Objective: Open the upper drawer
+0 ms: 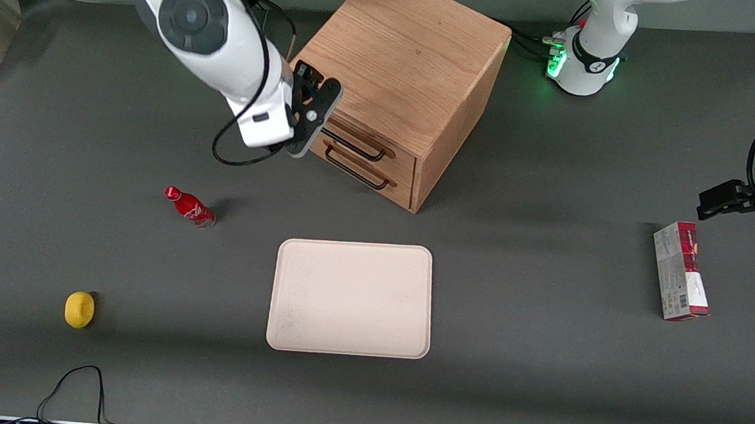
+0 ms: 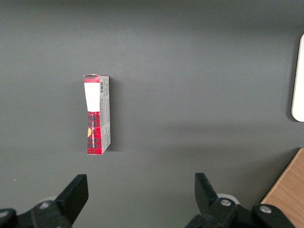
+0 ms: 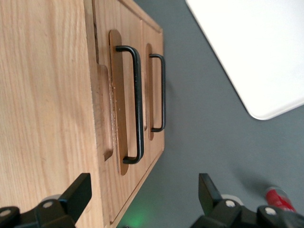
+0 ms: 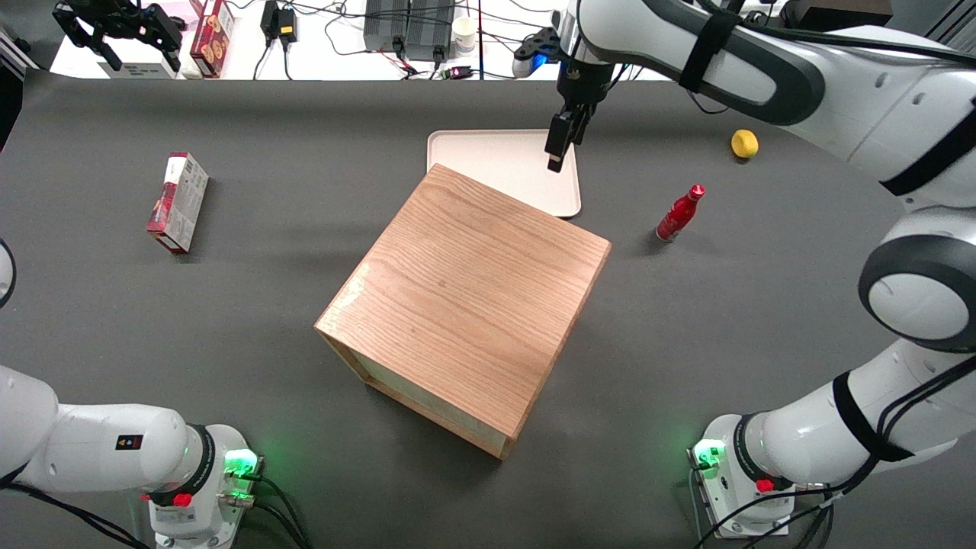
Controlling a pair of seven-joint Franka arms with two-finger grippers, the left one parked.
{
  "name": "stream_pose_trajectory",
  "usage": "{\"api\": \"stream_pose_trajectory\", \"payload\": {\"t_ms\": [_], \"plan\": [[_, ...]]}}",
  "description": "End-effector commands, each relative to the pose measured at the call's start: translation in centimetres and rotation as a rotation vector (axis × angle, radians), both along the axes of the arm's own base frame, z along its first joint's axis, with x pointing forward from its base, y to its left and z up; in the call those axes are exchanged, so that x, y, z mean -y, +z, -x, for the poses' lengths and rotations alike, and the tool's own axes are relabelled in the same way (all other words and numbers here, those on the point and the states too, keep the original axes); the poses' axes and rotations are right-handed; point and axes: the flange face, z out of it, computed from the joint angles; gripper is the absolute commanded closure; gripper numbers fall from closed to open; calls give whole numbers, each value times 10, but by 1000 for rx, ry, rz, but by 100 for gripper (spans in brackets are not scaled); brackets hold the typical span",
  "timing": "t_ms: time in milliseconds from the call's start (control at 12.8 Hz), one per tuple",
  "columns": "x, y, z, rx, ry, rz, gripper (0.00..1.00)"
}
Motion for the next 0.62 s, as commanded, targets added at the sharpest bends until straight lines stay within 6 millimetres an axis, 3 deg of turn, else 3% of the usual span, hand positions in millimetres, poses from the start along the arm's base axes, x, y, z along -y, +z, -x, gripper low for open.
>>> {"api": "stream_pose_trajectory", "payload": {"t_ms": [0,545], "plan": [[-8,-32,-16,-67,35,-55,0],[-24,-83,-11,-76,34,-61,0]]}}
